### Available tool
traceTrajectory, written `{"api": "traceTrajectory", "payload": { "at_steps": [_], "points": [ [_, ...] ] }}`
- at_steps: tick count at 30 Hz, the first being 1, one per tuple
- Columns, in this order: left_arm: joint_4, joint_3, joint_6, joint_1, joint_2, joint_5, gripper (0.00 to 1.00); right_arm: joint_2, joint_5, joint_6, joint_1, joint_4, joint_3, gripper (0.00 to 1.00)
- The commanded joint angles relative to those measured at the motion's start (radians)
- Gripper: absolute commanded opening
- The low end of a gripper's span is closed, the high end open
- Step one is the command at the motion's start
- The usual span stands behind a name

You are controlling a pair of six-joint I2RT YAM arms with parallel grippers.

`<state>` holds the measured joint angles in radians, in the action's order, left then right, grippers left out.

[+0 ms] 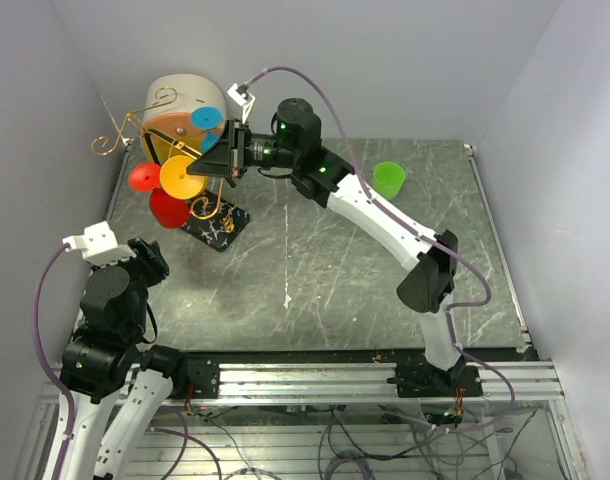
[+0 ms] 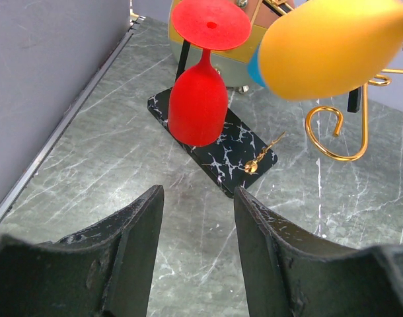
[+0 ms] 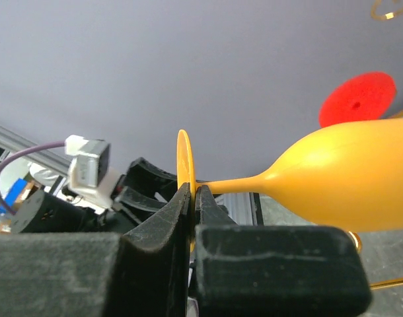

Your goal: Take the wine glass off the wine glass rack

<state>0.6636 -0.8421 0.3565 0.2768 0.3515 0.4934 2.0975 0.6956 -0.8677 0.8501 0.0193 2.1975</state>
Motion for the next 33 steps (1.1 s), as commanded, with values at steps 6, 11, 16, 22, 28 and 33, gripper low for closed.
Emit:
{"api": "traceTrajectory", "payload": {
  "at_steps": [6, 11, 16, 22, 28, 33],
  "points": [
    [-0.025, 0.007, -0.001, 0.001, -0.007, -0.005, 0.58, -0.357, -0.129, 0.356, 0.006, -0.001, -0.147, 0.0],
    [-0.052, -0.017, 0.089, 0.002, 0.03, -0.145, 0.62, -0.675, -0.507, 0.777, 0.058, 0.024, -0.522, 0.0],
    [-0.186, -0.054, 0.353, 0.002, 0.141, -0.492, 0.73, -0.926, -0.913, 1.091, 0.139, -0.036, -0.903, 0.0],
    [-0.346, -0.116, 0.666, 0.001, 0.352, -0.907, 0.76, -1.055, -1.124, 1.225, 0.234, -0.096, -1.164, 0.0],
    [-0.432, -0.08, 0.826, 0.002, 0.46, -1.105, 0.8, -1.118, -1.163, 1.253, 0.308, -0.164, -1.313, 0.0],
    [-0.589, 0.032, 1.002, 0.002, 0.475, -1.216, 0.81, -1.097, -1.177, 1.289, 0.373, -0.218, -1.337, 0.0]
  ]
}}
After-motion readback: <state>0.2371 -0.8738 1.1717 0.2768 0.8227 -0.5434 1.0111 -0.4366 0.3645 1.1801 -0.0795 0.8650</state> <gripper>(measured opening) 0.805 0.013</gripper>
